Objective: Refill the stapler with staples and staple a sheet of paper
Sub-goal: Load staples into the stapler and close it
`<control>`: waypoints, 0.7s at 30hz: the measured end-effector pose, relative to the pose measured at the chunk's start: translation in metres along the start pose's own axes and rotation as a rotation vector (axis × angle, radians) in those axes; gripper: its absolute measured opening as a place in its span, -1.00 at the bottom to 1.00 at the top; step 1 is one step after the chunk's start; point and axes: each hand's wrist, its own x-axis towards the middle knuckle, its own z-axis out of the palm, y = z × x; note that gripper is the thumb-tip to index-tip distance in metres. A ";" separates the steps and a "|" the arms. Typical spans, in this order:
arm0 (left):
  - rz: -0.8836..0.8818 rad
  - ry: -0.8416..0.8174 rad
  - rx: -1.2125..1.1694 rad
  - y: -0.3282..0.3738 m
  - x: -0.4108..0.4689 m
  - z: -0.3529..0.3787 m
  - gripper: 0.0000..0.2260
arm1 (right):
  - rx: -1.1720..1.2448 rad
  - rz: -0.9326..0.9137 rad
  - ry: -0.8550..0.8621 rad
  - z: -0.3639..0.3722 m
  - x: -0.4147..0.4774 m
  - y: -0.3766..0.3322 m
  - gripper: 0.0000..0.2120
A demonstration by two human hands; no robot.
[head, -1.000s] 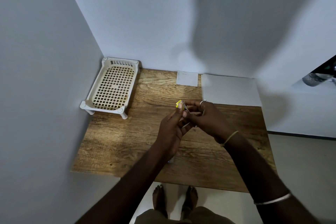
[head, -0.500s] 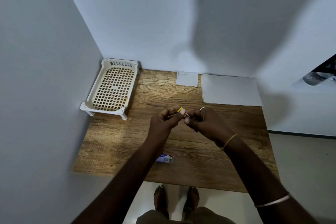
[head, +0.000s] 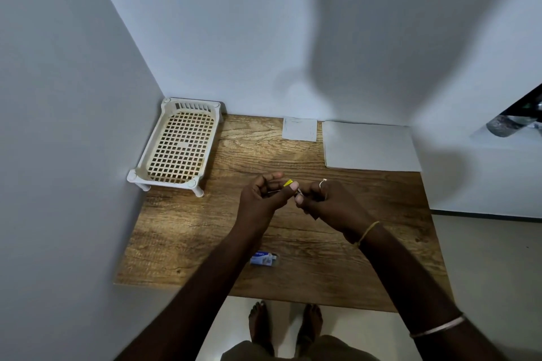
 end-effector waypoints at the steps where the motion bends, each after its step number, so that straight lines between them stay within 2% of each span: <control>1: -0.007 -0.008 -0.005 -0.001 0.000 0.000 -0.64 | 0.012 -0.009 -0.005 0.000 0.000 0.000 -0.75; 4: -0.009 -0.026 -0.012 -0.001 0.001 -0.001 -0.65 | 0.051 -0.012 -0.016 -0.001 0.000 0.000 -0.70; 9: 0.043 -0.112 -0.022 0.004 0.004 -0.007 -0.59 | 0.112 -0.014 0.002 -0.003 0.002 0.003 -0.88; 14: 0.071 -0.189 -0.097 0.013 0.006 -0.011 -0.51 | 0.089 -0.055 0.083 -0.004 0.005 0.003 -0.77; 21: 0.125 -0.196 -0.138 0.015 0.009 -0.013 -0.45 | 0.076 -0.059 0.140 -0.011 0.008 0.003 -0.66</control>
